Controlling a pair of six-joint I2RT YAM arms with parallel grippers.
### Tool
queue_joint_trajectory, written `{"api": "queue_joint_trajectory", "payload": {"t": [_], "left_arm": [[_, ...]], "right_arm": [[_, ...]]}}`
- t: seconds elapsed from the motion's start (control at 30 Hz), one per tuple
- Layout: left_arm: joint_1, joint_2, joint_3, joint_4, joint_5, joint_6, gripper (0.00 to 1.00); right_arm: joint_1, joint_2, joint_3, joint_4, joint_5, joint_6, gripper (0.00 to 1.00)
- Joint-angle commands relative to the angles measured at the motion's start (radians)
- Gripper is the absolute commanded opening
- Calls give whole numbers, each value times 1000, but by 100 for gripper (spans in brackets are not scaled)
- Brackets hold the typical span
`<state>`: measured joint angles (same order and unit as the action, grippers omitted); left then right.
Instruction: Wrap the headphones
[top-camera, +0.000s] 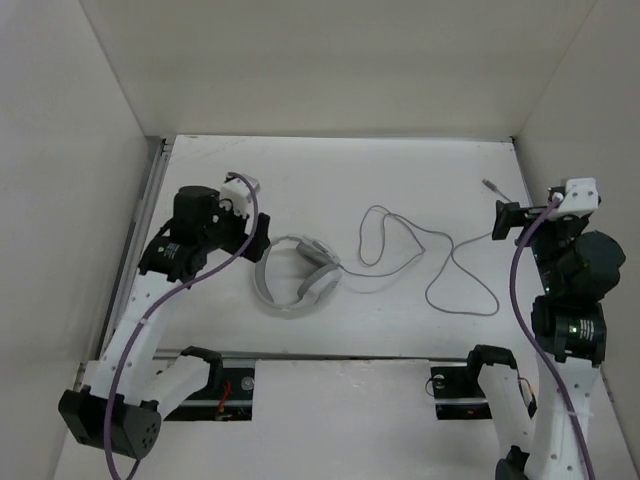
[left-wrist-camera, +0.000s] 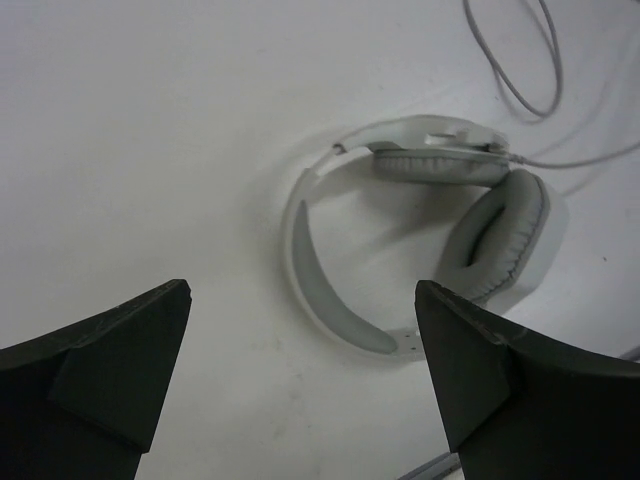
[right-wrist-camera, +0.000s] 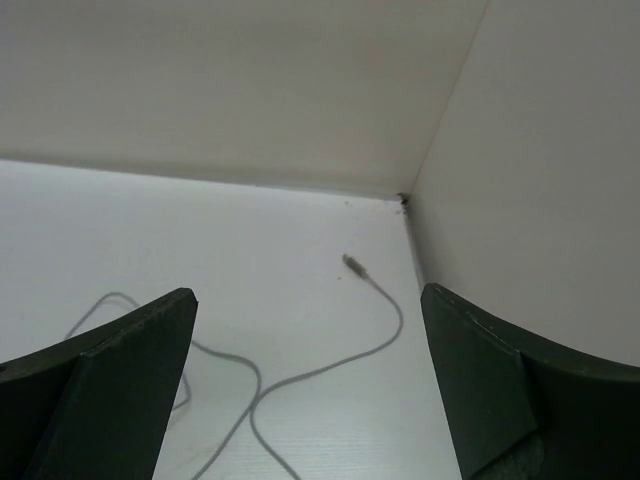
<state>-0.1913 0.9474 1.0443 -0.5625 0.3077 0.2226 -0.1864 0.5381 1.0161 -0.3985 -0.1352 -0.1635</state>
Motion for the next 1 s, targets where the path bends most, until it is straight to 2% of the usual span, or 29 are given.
{"api": "queue_joint_trajectory", "payload": {"t": [0.0, 0.13, 0.37, 0.47, 0.7, 0.9, 0.97], "left_arm": [[-96, 30, -41, 61, -82, -44, 94], [-116, 97, -95, 64, -79, -137, 92], [-132, 217, -153, 90, -197, -233, 86], [-156, 264, -207, 101, -265, -278, 81], [-135, 349, -296, 271, -249, -319, 78], [-112, 401, -317, 368, -191, -318, 56], [-106, 410, -319, 386, -177, -312, 53]], "right_arm": [[31, 57, 6, -66, -128, 50, 100], [53, 79, -54, -36, -225, 78, 100], [207, 114, -178, 90, -239, 101, 100], [282, 148, -183, 136, -224, 93, 100], [377, 243, -149, 234, -202, 97, 100], [397, 301, -142, 293, -193, 114, 100], [397, 318, -142, 305, -193, 130, 100]]}}
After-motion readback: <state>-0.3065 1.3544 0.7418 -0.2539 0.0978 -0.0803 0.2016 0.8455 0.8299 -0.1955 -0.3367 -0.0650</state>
